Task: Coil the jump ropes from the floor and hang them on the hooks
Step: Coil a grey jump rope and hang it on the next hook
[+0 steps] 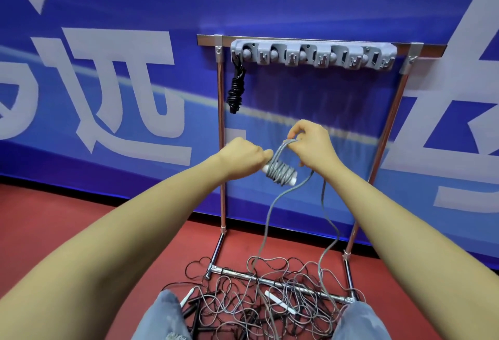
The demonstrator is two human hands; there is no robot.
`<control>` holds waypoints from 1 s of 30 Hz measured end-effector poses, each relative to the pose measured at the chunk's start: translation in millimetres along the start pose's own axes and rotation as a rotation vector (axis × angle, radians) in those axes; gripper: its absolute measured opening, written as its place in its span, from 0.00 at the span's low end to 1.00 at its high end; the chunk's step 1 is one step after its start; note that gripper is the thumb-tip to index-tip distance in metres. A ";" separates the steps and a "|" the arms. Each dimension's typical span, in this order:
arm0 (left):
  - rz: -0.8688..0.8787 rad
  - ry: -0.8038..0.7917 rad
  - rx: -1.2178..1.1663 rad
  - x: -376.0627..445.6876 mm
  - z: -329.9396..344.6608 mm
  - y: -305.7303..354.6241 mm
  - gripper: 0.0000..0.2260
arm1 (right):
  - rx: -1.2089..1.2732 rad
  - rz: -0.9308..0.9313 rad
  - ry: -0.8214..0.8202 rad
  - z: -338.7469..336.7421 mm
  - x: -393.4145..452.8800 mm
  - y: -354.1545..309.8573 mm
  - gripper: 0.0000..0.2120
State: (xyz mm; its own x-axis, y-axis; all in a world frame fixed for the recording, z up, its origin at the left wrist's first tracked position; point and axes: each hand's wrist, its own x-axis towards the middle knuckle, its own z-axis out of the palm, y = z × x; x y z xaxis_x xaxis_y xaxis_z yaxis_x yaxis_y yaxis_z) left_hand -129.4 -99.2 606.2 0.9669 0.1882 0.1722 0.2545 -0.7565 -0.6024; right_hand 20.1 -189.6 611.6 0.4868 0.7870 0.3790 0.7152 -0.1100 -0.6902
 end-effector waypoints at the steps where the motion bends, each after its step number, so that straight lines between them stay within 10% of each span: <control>1: 0.043 0.105 -0.007 -3.5 2.4 1.2 0.08 | -0.016 0.027 -0.010 -0.3 1.7 2.6 0.09; 10: 0.019 0.434 -0.201 -11.2 -6.2 1.2 0.08 | -0.127 0.049 -0.050 4.4 -9.0 12.8 0.22; 13: -0.321 0.237 -0.425 -9.2 -19.1 7.5 0.04 | -0.281 0.038 -0.072 5.9 -10.6 5.0 0.09; 19: -0.741 0.135 -0.669 11.0 -17.3 19.1 0.05 | -0.300 -0.037 -0.131 13.8 -14.6 -6.5 0.15; 30: -0.618 -0.230 -0.291 8.0 10.1 12.1 0.11 | -0.753 -0.423 -0.238 7.8 -19.7 -20.2 0.05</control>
State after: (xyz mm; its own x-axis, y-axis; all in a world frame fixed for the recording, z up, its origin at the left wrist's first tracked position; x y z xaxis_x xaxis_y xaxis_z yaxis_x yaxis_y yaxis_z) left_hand -118.3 -100.6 592.4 0.6350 0.7385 0.2269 0.7723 -0.5995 -0.2103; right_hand -7.8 -198.1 613.3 0.0505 0.9481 0.3140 0.9916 -0.0851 0.0977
